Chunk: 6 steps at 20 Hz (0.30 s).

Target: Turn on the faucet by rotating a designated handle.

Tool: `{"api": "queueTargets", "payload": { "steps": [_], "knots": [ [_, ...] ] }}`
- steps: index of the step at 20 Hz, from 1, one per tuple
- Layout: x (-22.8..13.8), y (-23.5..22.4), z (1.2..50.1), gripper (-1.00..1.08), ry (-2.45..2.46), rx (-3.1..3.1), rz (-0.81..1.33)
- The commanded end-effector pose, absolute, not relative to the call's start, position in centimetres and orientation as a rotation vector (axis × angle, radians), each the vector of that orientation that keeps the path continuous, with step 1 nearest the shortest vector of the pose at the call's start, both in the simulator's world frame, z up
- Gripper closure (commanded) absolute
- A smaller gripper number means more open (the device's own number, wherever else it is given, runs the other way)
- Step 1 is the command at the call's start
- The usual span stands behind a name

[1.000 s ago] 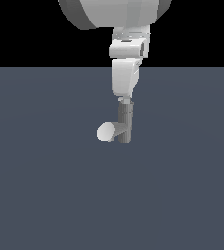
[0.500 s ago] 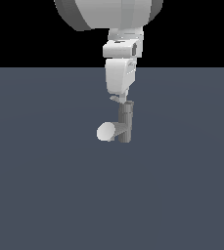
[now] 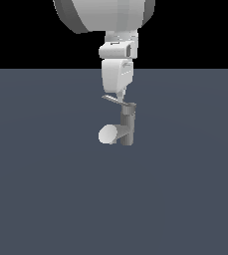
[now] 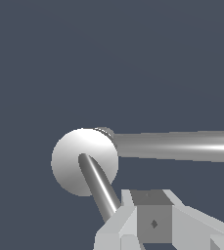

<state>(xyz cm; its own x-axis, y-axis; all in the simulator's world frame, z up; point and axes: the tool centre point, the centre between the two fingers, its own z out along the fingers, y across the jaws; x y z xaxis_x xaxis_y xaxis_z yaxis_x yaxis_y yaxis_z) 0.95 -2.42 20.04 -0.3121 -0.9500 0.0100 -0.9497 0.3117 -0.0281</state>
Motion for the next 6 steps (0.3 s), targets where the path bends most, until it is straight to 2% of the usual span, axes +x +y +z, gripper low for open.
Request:
{"api": "queueTargets", "payload": {
  "steps": [1, 6],
  "knots": [
    [1.5, 2.0, 18.6, 1.08, 2.482, -1.919, -0.01],
    [2.4, 3.3, 18.3, 1.08, 2.476, -1.932, -0.002]
  ]
}}
